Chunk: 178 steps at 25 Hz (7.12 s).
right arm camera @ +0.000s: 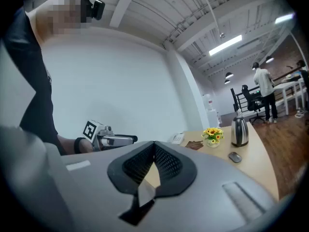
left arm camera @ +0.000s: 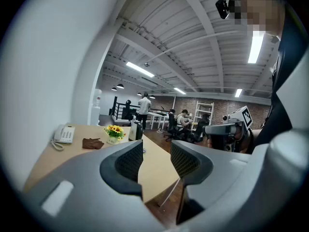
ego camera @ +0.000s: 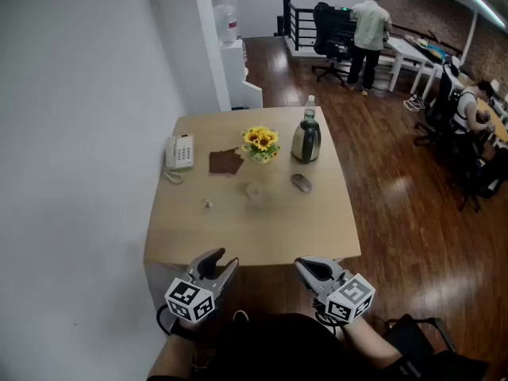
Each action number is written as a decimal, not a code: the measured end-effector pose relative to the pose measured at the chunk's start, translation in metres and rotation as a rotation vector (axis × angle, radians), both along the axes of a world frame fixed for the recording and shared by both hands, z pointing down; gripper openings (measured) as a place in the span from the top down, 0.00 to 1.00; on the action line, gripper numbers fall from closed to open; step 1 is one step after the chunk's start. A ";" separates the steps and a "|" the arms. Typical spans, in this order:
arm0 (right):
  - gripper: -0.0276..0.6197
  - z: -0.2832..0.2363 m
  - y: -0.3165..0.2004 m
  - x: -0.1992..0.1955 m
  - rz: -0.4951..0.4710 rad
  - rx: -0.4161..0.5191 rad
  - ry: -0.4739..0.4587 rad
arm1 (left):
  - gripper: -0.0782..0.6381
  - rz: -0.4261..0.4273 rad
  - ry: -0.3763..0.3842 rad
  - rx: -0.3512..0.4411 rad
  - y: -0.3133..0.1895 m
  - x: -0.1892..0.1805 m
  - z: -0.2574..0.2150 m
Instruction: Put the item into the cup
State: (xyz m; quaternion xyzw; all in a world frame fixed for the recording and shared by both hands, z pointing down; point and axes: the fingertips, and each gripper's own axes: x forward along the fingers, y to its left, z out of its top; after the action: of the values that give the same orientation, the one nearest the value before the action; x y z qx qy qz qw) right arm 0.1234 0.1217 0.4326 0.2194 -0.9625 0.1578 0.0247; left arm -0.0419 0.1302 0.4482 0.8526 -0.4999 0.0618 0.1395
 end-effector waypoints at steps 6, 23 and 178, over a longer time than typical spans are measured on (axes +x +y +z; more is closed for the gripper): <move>0.94 0.004 -0.019 0.007 -0.017 0.009 0.004 | 0.65 -0.006 -0.051 0.005 -0.019 0.009 0.005; 0.84 0.015 -0.143 -0.063 0.034 -0.019 0.069 | 0.65 -0.078 -0.256 -0.098 -0.164 -0.125 0.095; 0.95 0.048 -0.019 -0.035 -0.059 -0.111 0.070 | 0.60 0.226 -0.159 -0.092 -0.003 0.029 0.079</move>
State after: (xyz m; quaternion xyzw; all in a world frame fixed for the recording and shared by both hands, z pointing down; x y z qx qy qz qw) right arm 0.0880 0.1026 0.4803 0.1945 -0.9569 0.2024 0.0750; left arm -0.0133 0.1271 0.5276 0.8885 -0.4069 0.1672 0.1307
